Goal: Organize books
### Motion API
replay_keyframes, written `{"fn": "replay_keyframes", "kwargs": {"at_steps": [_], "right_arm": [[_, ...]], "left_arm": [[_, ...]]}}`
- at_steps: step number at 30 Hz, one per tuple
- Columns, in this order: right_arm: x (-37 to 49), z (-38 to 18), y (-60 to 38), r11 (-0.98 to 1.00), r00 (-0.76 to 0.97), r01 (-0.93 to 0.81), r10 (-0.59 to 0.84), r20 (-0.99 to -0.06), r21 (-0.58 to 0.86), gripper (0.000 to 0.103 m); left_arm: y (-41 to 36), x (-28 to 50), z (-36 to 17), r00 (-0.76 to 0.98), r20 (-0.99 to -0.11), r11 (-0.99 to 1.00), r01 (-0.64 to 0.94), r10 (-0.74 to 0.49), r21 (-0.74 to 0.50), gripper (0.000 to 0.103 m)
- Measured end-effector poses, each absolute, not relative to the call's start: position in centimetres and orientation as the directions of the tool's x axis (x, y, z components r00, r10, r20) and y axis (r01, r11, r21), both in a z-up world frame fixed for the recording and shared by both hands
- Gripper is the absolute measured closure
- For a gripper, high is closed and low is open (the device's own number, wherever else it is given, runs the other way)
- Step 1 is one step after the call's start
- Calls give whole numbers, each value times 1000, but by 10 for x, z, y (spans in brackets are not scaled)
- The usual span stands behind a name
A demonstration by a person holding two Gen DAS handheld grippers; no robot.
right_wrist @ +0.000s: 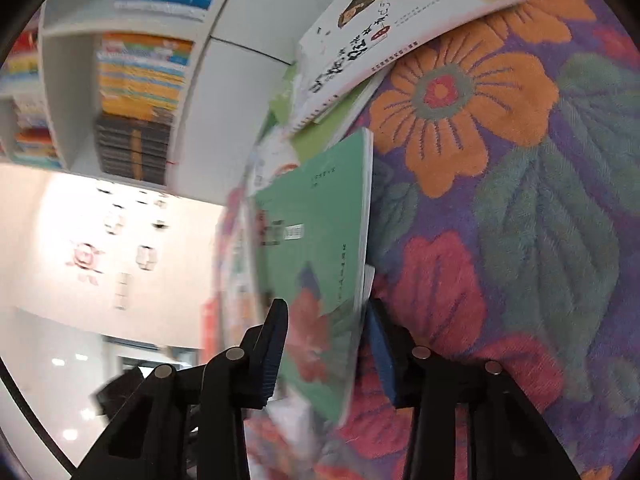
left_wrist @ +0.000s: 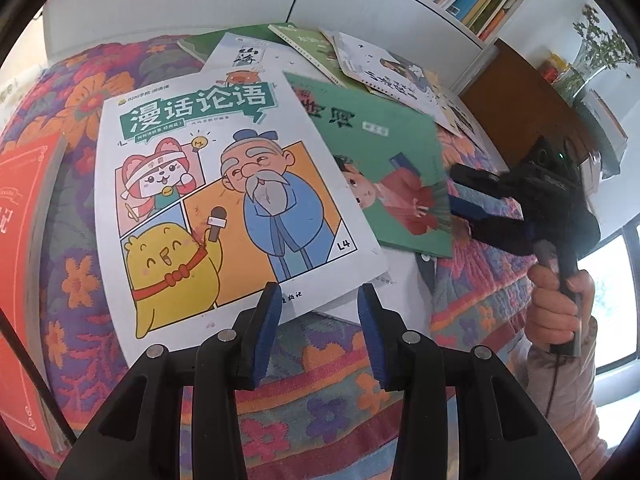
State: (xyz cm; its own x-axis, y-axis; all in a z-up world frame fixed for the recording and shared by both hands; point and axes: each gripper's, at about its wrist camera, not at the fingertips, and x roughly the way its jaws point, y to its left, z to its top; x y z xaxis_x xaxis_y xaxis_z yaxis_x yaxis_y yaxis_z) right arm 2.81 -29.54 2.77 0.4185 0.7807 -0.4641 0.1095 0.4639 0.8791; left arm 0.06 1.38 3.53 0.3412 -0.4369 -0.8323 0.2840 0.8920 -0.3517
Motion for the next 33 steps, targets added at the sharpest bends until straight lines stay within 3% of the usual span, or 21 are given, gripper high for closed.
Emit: {"fn": "replay_keyframes", "kwargs": {"at_steps": [3, 5, 8, 10, 13, 18, 23, 30, 31, 32, 33], "right_arm": [[17, 24, -287, 505, 347, 123, 785, -514, 854, 65], [10, 24, -274, 573, 320, 111, 753, -575, 812, 73], [12, 30, -262, 615, 319, 109, 722, -614, 781, 69], [19, 28, -261, 581, 326, 126, 742, -586, 804, 64], [27, 18, -266, 510, 356, 142, 774, -524, 849, 71], [35, 15, -270, 428, 398, 130, 804, -443, 894, 70], [28, 26, -263, 396, 360, 1, 857, -370, 918, 67], [38, 21, -243, 555, 332, 31, 779, -532, 831, 70], [40, 22, -240, 582, 350, 40, 753, -557, 812, 74], [41, 22, -238, 611, 373, 66, 718, -588, 789, 87], [42, 19, -238, 601, 400, 98, 706, -585, 793, 88]], "left_arm": [[17, 2, 35, 332, -826, 883, 283, -456, -374, 66], [19, 2, 35, 329, -822, 880, 280, -464, -385, 66], [20, 2, 34, 331, -819, 877, 283, -469, -388, 66], [21, 2, 34, 345, -815, 879, 286, -466, -381, 66], [22, 2, 33, 353, -810, 878, 290, -468, -380, 66], [27, 6, 31, 343, -801, 867, 283, -491, -410, 66], [32, 7, 30, 326, -810, 868, 285, -487, -407, 66], [42, 10, 27, 323, -781, 843, 270, -534, -465, 66], [44, 11, 27, 323, -776, 838, 265, -542, -476, 66], [47, 12, 26, 317, -769, 831, 252, -555, -496, 66], [49, 12, 26, 302, -762, 820, 238, -573, -521, 66]]}}
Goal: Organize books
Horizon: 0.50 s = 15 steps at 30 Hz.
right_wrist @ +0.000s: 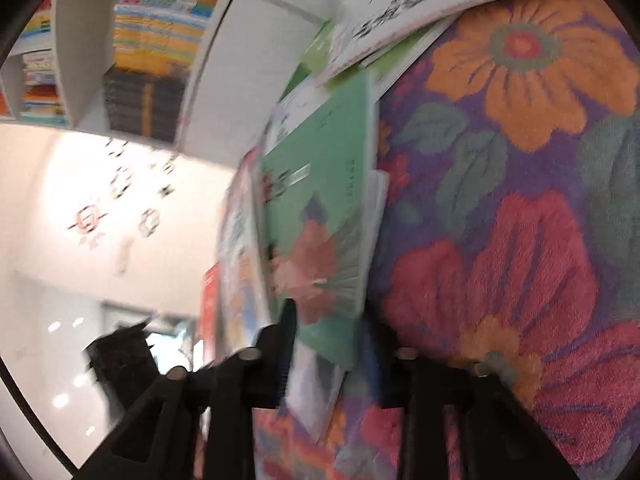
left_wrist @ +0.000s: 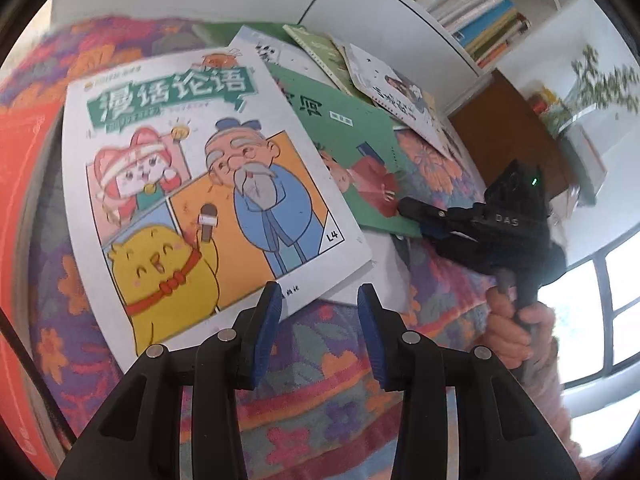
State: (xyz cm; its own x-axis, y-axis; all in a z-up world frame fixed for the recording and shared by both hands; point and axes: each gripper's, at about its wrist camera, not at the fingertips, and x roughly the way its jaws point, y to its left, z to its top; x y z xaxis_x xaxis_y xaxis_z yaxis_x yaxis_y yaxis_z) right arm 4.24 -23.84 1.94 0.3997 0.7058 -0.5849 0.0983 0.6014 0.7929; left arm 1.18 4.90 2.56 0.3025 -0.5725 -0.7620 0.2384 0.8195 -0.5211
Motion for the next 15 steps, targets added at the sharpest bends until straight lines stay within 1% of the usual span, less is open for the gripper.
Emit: {"fn": "replay_keyframes", "kwargs": {"at_steps": [3, 7, 9, 10, 11, 13, 15], "right_arm": [[36, 15, -246, 547, 431, 157, 711, -556, 822, 90], [12, 18, -257, 545, 425, 168, 711, -560, 821, 91], [0, 24, -264, 553, 431, 176, 701, -569, 814, 95], [-8, 28, -271, 552, 449, 181, 690, -568, 814, 97], [-14, 36, -279, 551, 468, 180, 680, -564, 815, 102], [-21, 54, -290, 532, 511, 132, 686, -517, 836, 102], [-34, 69, -304, 565, 549, 125, 645, -531, 816, 102]], "left_arm": [[54, 8, 23, 247, -745, 785, 215, -620, -582, 66], [54, -2, 26, 242, -742, 780, 220, -625, -586, 66], [52, -3, 26, 246, -744, 783, 222, -622, -581, 66], [52, -3, 26, 257, -745, 788, 217, -616, -577, 66], [52, -3, 26, 267, -756, 802, 207, -598, -561, 66], [51, -3, 28, 255, -758, 800, 204, -600, -564, 66], [49, -11, 31, 226, -756, 788, 230, -614, -571, 66]]}}
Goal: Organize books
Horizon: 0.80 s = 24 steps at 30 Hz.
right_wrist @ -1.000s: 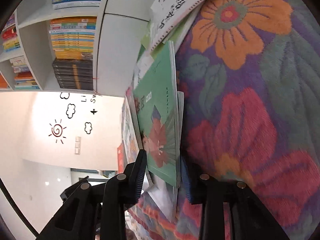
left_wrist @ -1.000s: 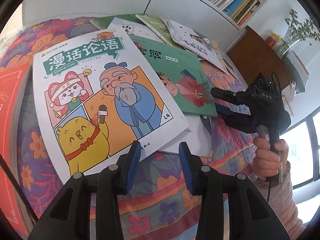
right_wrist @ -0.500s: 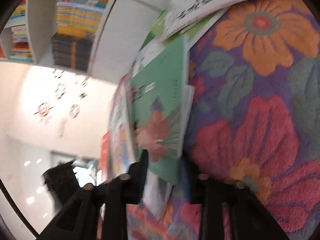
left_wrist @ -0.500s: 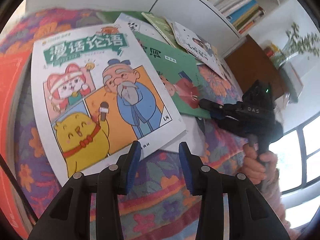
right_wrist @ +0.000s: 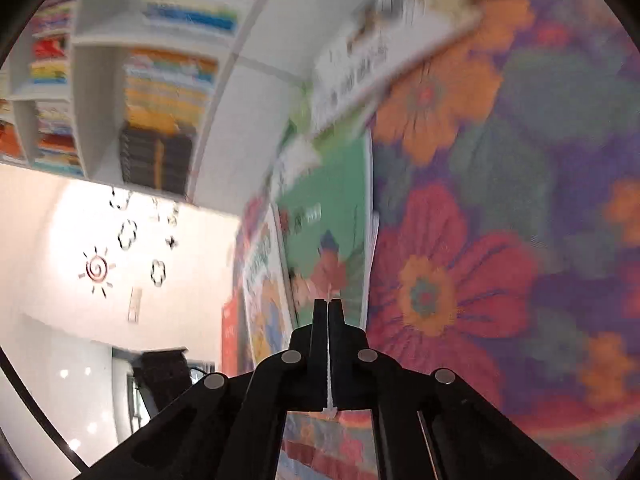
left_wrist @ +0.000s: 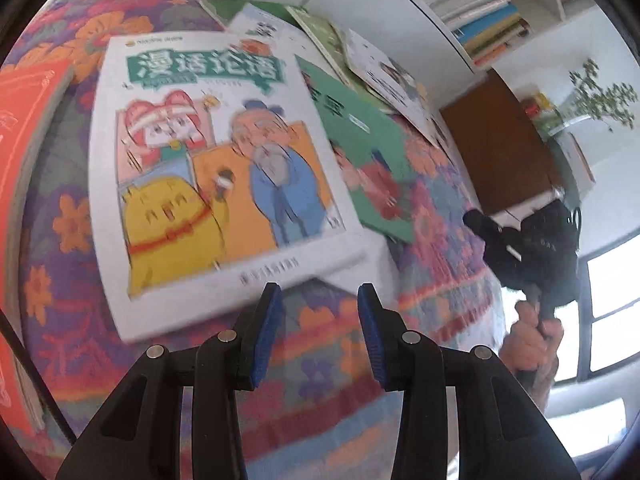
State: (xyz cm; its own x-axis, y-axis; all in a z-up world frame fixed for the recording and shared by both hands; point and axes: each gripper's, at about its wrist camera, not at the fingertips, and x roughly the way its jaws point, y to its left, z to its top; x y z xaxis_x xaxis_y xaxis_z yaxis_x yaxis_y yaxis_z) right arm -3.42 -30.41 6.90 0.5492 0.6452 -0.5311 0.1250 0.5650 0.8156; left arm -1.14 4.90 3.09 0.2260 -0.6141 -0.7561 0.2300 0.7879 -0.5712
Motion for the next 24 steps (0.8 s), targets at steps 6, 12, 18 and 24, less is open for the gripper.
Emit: {"fn": "replay_keyframes", "kwargs": {"at_steps": [6, 12, 18, 24], "right_arm": [[-34, 64, -278, 609, 464, 90, 675, -574, 788, 97], [-12, 35, -247, 692, 376, 197, 601, -705, 694, 88], [-2, 30, -244, 679, 358, 231, 607, -710, 697, 84], [-3, 44, -253, 605, 397, 192, 672, -625, 773, 80]], "left_arm": [[46, -26, 23, 232, -803, 833, 233, -548, -501, 66], [51, -32, 22, 233, -801, 831, 237, -552, -503, 66], [59, -31, 16, 227, -796, 826, 221, -561, -519, 66], [60, -30, 14, 219, -793, 820, 234, -569, -523, 66]]}}
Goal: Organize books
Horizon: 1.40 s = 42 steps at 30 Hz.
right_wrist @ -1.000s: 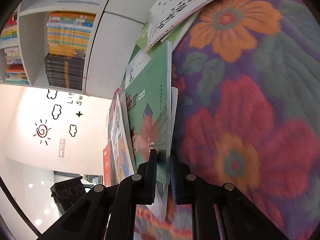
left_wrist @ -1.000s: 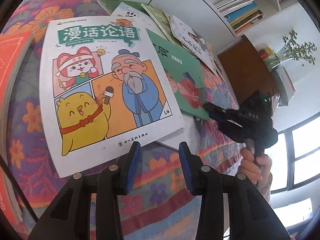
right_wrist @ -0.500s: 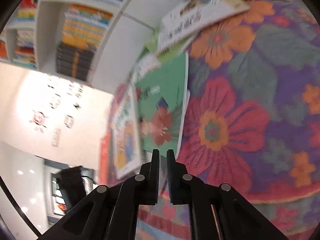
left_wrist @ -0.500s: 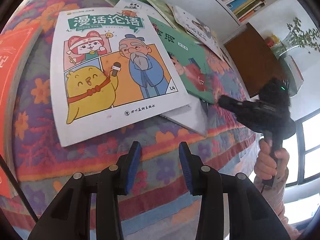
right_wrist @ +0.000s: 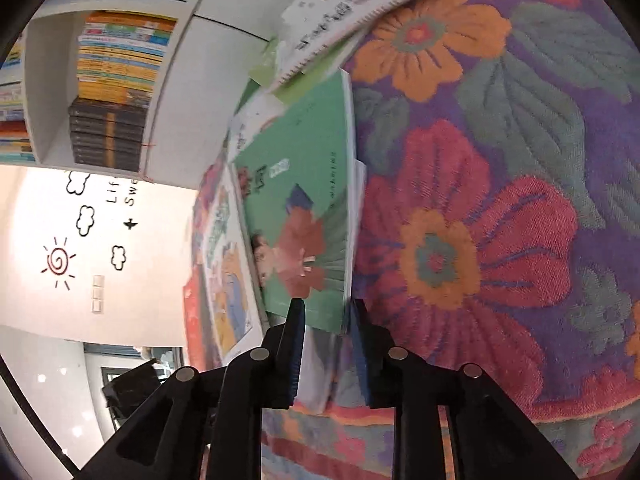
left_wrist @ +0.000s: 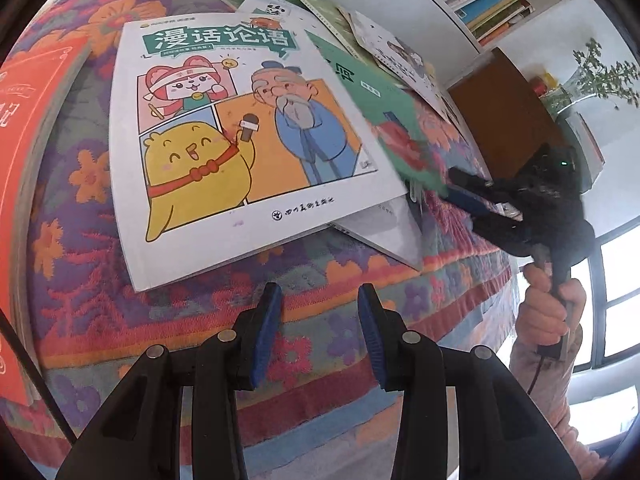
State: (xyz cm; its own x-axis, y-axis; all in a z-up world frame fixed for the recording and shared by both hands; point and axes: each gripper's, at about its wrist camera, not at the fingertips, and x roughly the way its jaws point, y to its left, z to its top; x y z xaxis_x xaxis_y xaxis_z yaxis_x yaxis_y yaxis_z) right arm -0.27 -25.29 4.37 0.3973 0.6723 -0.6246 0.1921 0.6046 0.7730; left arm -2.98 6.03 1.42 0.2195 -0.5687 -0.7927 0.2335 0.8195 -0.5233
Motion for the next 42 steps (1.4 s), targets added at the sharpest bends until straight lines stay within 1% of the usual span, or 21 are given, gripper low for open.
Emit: {"fn": "replay_keyframes", "kwargs": {"at_steps": [4, 6, 8, 9, 11, 13, 15, 16, 17, 18, 20, 21, 24, 26, 27, 28, 33, 36, 38, 40, 42], "right_arm": [[-2, 51, -253, 505, 421, 71, 767, -485, 860, 80], [2, 35, -253, 460, 404, 100, 792, -458, 882, 80], [6, 8, -257, 415, 397, 182, 798, -453, 892, 80], [7, -3, -260, 373, 406, 210, 807, -428, 904, 80], [7, -16, -267, 252, 448, 206, 835, -320, 946, 81], [7, -18, -269, 214, 460, 207, 840, -288, 955, 81], [8, -15, -266, 265, 449, 200, 831, -329, 943, 81], [10, -10, -260, 328, 425, 189, 822, -378, 926, 81], [10, -5, -256, 388, 410, 181, 805, -428, 904, 84], [10, 0, -253, 424, 406, 174, 791, -457, 889, 84], [12, 5, -249, 449, 406, 188, 774, -485, 874, 84], [13, 3, -249, 441, 407, 201, 775, -484, 875, 84], [18, -4, -256, 363, 425, 231, 797, -429, 903, 84], [16, -9, -260, 327, 449, 231, 799, -399, 916, 88], [13, -8, -261, 343, 455, 223, 792, -408, 913, 95], [11, -7, -261, 368, 462, 216, 778, -427, 904, 96], [0, 6, -259, 363, 484, 185, 775, -406, 913, 97], [-11, 16, -258, 409, 475, 174, 762, -440, 896, 98], [-22, 19, -264, 405, 486, 174, 758, -436, 898, 102], [-41, 26, -280, 392, 519, 171, 744, -421, 904, 102], [-59, 36, -296, 433, 550, 168, 704, -449, 885, 102]], "left_arm": [[62, -24, 12, 208, -785, 809, 226, -584, -542, 66], [63, -23, 11, 202, -781, 804, 219, -591, -552, 66], [63, -23, 11, 202, -780, 803, 222, -593, -553, 66], [62, -24, 12, 204, -780, 803, 229, -592, -550, 66], [63, -25, 12, 203, -779, 802, 232, -594, -551, 66], [63, -24, 11, 198, -777, 799, 226, -598, -557, 66], [63, -24, 11, 198, -775, 797, 225, -600, -560, 65], [63, -25, 11, 201, -773, 796, 225, -602, -561, 65], [63, -24, 11, 202, -772, 796, 226, -603, -562, 65], [65, -24, 11, 202, -771, 795, 226, -604, -563, 65], [65, -24, 11, 201, -770, 793, 225, -606, -565, 65], [65, -24, 11, 200, -769, 793, 225, -607, -567, 65], [67, -24, 10, 201, -764, 788, 225, -613, -574, 65], [68, -25, 10, 200, -760, 784, 221, -618, -580, 65], [69, -25, 9, 199, -758, 782, 219, -622, -584, 65], [70, -25, 9, 197, -756, 779, 215, -625, -588, 65], [70, -28, 12, 201, -765, 790, 205, -612, -578, 65], [67, -32, 15, 212, -779, 806, 213, -590, -552, 65], [62, -33, 17, 217, -784, 813, 212, -581, -543, 65], [56, -34, 19, 222, -788, 817, 220, -574, -533, 65], [51, -33, 21, 223, -789, 818, 224, -572, -530, 65]]}}
